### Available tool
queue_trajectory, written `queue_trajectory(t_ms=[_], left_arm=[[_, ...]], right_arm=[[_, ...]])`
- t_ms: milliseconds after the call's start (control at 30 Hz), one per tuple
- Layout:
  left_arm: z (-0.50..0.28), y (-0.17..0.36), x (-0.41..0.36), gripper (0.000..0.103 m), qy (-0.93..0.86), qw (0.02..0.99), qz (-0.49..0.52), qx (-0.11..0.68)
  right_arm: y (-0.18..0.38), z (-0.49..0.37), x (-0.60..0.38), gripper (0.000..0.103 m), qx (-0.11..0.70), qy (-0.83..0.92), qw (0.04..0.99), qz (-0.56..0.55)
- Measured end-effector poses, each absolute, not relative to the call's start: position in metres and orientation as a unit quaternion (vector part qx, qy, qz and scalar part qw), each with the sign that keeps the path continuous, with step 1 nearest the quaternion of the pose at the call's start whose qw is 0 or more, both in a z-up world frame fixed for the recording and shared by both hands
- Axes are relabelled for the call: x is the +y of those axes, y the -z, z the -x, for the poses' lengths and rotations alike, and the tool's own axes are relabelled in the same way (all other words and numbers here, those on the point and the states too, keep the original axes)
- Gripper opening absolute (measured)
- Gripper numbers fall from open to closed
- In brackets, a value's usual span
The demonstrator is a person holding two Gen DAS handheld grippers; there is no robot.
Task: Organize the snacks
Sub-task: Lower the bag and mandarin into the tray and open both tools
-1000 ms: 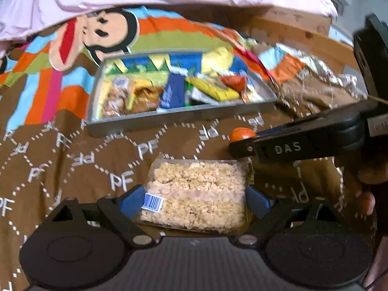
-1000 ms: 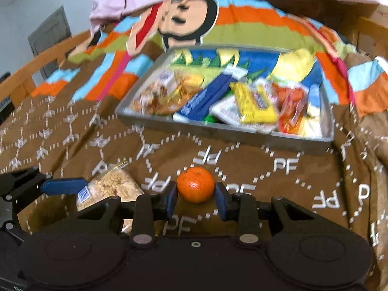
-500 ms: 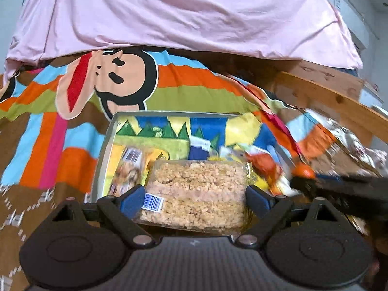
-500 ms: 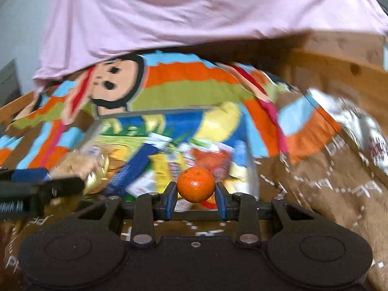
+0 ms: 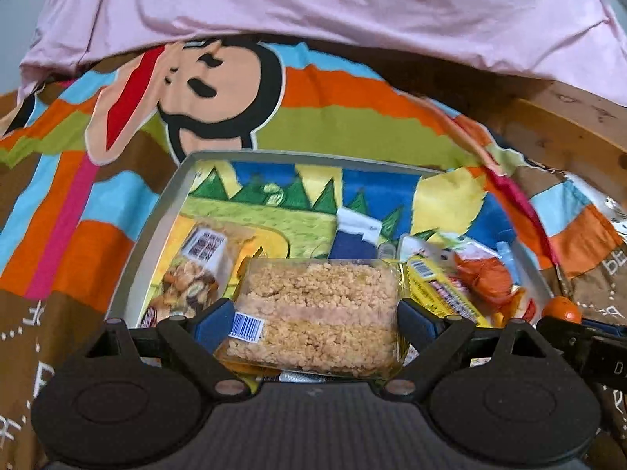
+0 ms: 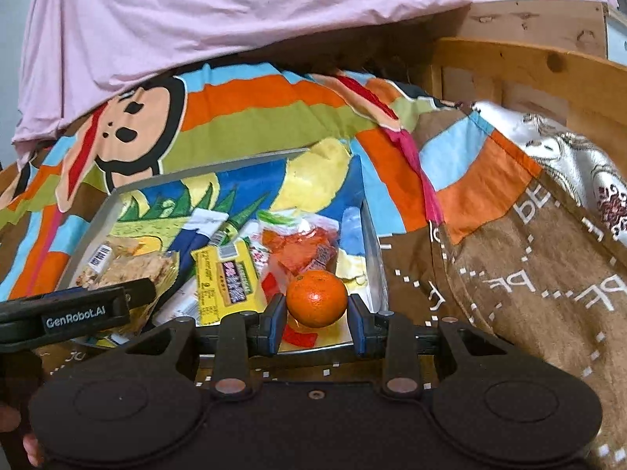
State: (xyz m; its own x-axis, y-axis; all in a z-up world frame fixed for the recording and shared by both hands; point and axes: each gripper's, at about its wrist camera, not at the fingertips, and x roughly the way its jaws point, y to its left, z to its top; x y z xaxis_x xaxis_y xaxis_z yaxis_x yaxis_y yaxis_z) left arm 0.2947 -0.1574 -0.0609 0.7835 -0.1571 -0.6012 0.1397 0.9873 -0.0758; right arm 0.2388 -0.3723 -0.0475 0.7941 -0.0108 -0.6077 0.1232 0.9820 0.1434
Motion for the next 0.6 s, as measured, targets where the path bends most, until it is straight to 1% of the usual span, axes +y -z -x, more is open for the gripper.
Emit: queue_trajectory(t_ms=[200, 233, 267, 300, 367, 600], left_arm=[[-0.293, 0.064, -0.160, 0.094, 0.080, 0.943, -0.002, 0.323], [-0.293, 0.064, -0.160, 0.094, 0.080, 0.942, 0.000, 0.325], [-0.293, 0.064, -0.160, 0.096, 0.081, 0.942, 0.002, 0.326], [-0.293, 0.063, -0.159, 0.097, 0.082, 0.941, 0.005, 0.328], [-0.292, 0.062, -0.157, 0.100, 0.085, 0.940, 0.011, 0.330], [-0.286, 0.057, -0.148, 0.102, 0.079, 0.939, 0.032, 0.333]], right_arm=[[0.052, -0.243, -0.373, 0.037, 0.338, 0.035, 0.936, -0.095], [0.053, -0.243, -0.372, 0.038, 0.338, 0.035, 0.936, -0.096], [0.052, -0.243, -0.372, 0.043, 0.338, 0.034, 0.936, -0.097], [0.052, -0.242, -0.372, 0.045, 0.337, 0.033, 0.936, -0.097], [0.051, -0.242, -0.372, 0.046, 0.336, 0.034, 0.936, -0.096], [0.044, -0.236, -0.372, 0.054, 0.323, 0.034, 0.941, -0.101]])
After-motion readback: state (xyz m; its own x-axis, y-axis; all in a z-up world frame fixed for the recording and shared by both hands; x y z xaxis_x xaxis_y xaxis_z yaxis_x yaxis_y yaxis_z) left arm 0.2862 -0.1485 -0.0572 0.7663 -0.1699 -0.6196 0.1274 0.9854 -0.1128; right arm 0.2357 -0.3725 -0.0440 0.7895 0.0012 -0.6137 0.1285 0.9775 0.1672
